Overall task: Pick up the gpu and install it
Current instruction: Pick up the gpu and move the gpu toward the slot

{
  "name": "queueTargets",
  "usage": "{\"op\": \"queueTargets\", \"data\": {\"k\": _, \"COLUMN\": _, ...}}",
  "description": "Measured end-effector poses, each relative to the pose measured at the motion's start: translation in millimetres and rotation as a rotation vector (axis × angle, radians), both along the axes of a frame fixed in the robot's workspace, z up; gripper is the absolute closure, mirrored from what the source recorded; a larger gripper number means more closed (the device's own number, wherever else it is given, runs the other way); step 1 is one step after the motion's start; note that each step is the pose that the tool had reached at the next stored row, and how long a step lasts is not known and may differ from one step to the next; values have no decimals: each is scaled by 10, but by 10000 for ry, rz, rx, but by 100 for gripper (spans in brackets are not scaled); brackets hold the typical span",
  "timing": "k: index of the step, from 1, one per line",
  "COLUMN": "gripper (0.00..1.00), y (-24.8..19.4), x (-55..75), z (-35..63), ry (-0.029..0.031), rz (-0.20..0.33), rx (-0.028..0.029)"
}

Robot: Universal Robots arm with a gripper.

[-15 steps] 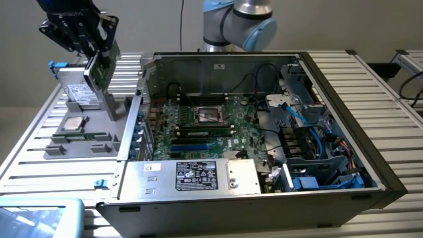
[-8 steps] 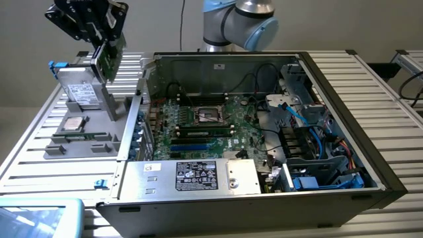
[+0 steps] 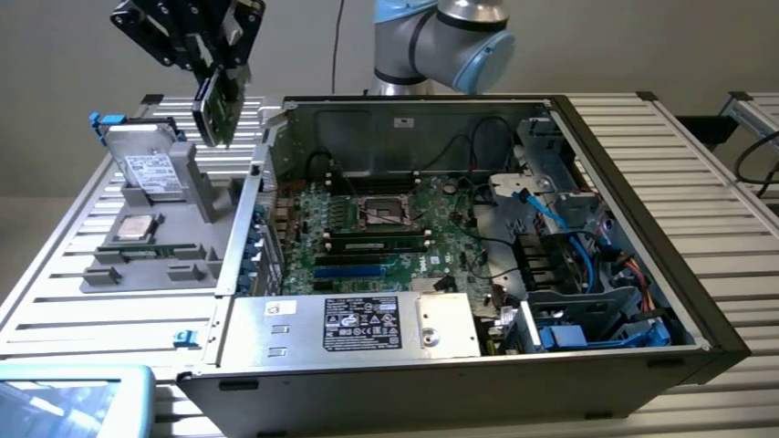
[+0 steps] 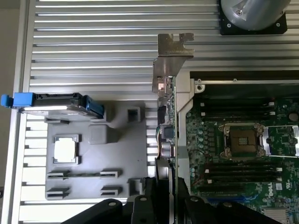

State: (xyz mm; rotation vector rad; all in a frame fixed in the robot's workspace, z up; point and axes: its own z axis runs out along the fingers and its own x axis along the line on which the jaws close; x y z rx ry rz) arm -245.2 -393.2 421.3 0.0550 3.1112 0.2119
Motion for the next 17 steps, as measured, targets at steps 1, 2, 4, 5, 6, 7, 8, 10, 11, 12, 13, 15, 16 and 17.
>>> {"op": "queueTargets", "data": {"k": 1, "gripper": 71, "y": -1, "x": 49, "z": 3, "ry": 1, "rz": -1, "rx": -1}}
{"op": "queueTargets", "data": {"k": 2, "gripper": 71, "y": -2, "x": 94, "z": 6, "ry": 1, "rz": -1, "rx": -1}}
{"op": "queueTargets", "data": {"k": 4, "gripper": 71, "y": -5, "x": 185, "z": 8, "ry": 7, "rz": 0, "rx": -1}}
{"op": "queueTargets", "data": {"k": 5, "gripper": 71, "y": -7, "x": 230, "z": 7, "ry": 11, "rz": -1, "rx": -1}}
{"op": "queueTargets", "data": {"k": 6, "gripper": 71, "y": -9, "x": 273, "z": 7, "ry": 15, "rz": -2, "rx": -1}}
{"op": "queueTargets", "data": {"k": 7, "gripper": 71, "y": -10, "x": 320, "z": 7, "ry": 17, "rz": -1, "rx": 0}}
{"op": "queueTargets", "data": {"k": 8, "gripper": 71, "y": -12, "x": 365, "z": 8, "ry": 21, "rz": 0, "rx": -1}}
{"op": "queueTargets", "data": {"k": 10, "gripper": 71, "y": -15, "x": 455, "z": 8, "ry": 44, "rz": -1, "rx": -2}}
{"op": "queueTargets", "data": {"k": 11, "gripper": 71, "y": -17, "x": 499, "z": 7, "ry": 63, "rz": -1, "rx": -1}}
{"op": "queueTargets", "data": {"k": 12, "gripper": 71, "y": -19, "x": 544, "z": 8, "ry": 89, "rz": 0, "rx": -1}}
{"op": "queueTargets", "data": {"k": 13, "gripper": 71, "y": -22, "x": 588, "z": 7, "ry": 109, "rz": -1, "rx": 0}}
{"op": "queueTargets", "data": {"k": 15, "gripper": 71, "y": -30, "x": 679, "z": 8, "ry": 131, "rz": -1, "rx": -1}}
{"op": "queueTargets", "data": {"k": 16, "gripper": 71, "y": -35, "x": 724, "z": 8, "ry": 138, "rz": 0, "rx": -1}}
{"op": "queueTargets", "data": {"k": 17, "gripper": 71, "y": -44, "x": 770, "z": 8, "ry": 148, "rz": -1, "rx": -2}}
